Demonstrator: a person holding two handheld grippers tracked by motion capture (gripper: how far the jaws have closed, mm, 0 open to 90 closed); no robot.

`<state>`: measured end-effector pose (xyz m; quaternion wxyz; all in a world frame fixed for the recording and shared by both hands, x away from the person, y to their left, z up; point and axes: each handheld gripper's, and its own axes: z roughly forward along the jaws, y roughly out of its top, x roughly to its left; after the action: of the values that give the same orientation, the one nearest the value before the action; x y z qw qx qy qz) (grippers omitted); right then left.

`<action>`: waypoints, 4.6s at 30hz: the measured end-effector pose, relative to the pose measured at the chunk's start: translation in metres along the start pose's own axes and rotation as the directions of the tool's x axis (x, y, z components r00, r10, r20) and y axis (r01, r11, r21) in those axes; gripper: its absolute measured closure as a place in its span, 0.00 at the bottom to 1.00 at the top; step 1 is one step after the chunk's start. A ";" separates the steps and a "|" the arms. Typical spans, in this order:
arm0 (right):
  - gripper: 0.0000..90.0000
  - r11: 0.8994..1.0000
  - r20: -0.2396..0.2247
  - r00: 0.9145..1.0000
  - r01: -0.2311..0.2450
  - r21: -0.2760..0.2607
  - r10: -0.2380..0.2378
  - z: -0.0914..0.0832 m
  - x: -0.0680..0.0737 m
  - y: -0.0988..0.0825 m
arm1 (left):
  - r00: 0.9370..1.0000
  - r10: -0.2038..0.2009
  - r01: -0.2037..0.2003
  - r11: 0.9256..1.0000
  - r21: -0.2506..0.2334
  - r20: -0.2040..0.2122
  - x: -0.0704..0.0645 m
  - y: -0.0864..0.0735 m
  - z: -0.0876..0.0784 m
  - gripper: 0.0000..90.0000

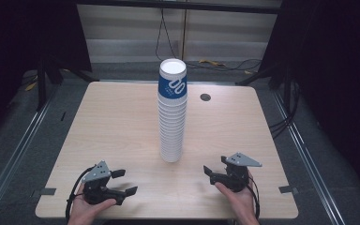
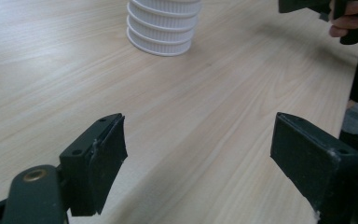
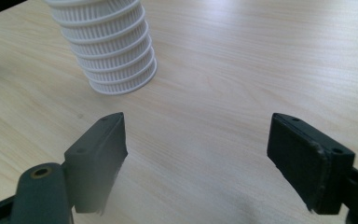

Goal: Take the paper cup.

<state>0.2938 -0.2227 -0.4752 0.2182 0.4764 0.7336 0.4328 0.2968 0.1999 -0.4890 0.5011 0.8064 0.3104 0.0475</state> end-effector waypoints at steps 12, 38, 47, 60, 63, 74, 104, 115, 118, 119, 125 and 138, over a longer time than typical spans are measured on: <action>0.27 1.000 -0.048 0.999 0.021 0.010 -0.020 0.000 0.003 0.004 | 1.000 -0.003 0.003 1.000 0.004 -0.007 0.009 0.002 0.004 0.21; 0.29 0.998 -0.152 0.987 0.058 -0.001 -0.057 -0.010 0.022 0.034 | 1.000 0.010 -0.010 1.000 -0.009 -0.010 0.008 0.004 -0.002 0.23; 0.28 0.999 -0.219 0.975 0.045 -0.016 -0.047 -0.013 0.022 0.050 | 1.000 0.009 -0.009 1.000 0.008 0.002 0.009 0.002 -0.001 0.24; 0.23 0.995 -0.294 0.950 0.092 -0.044 -0.101 -0.019 0.027 0.079 | 1.000 0.016 -0.016 1.000 -0.004 0.019 0.008 0.002 -0.002 0.31; 0.23 0.993 -0.299 0.947 0.107 -0.055 -0.119 -0.020 0.029 0.086 | 1.000 0.017 -0.017 1.000 0.007 0.017 0.008 0.001 -0.001 0.29; 0.16 0.989 -0.335 0.931 0.129 -0.066 -0.144 -0.023 0.030 0.118 | 1.000 0.009 -0.010 1.000 0.016 0.008 0.010 0.000 -0.002 0.25; 0.17 0.975 -0.388 0.895 0.188 -0.120 -0.221 -0.026 0.032 0.188 | 1.000 0.009 -0.009 1.000 0.030 0.005 0.011 0.000 -0.001 0.25; 0.16 0.965 -0.389 0.884 0.224 -0.137 -0.261 -0.028 0.038 0.219 | 1.000 0.001 -0.001 1.000 0.029 0.001 0.011 -0.001 -0.002 0.25; 0.16 0.962 -0.390 0.881 0.227 -0.151 -0.269 -0.029 0.040 0.227 | 1.000 0.001 -0.001 0.999 0.032 -0.002 0.011 -0.001 -0.002 0.25; 0.16 0.962 -0.388 0.882 0.226 -0.153 -0.269 -0.030 0.041 0.229 | 1.000 0.000 0.000 0.999 0.032 -0.003 0.011 -0.001 -0.002 0.25; 0.16 0.960 -0.391 0.878 0.228 -0.162 -0.275 -0.031 0.042 0.241 | 1.000 0.000 0.000 1.000 0.030 -0.007 0.012 -0.002 -0.004 0.25; 0.15 0.959 -0.398 0.874 0.225 -0.175 -0.278 -0.027 0.045 0.260 | 1.000 0.000 0.000 0.999 0.035 0.000 0.010 -0.001 0.000 0.25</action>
<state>0.3865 -0.1496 -0.2375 0.1394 0.2587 0.7906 0.5373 0.3047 0.2053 -0.4921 0.4869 0.8151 0.3111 0.0419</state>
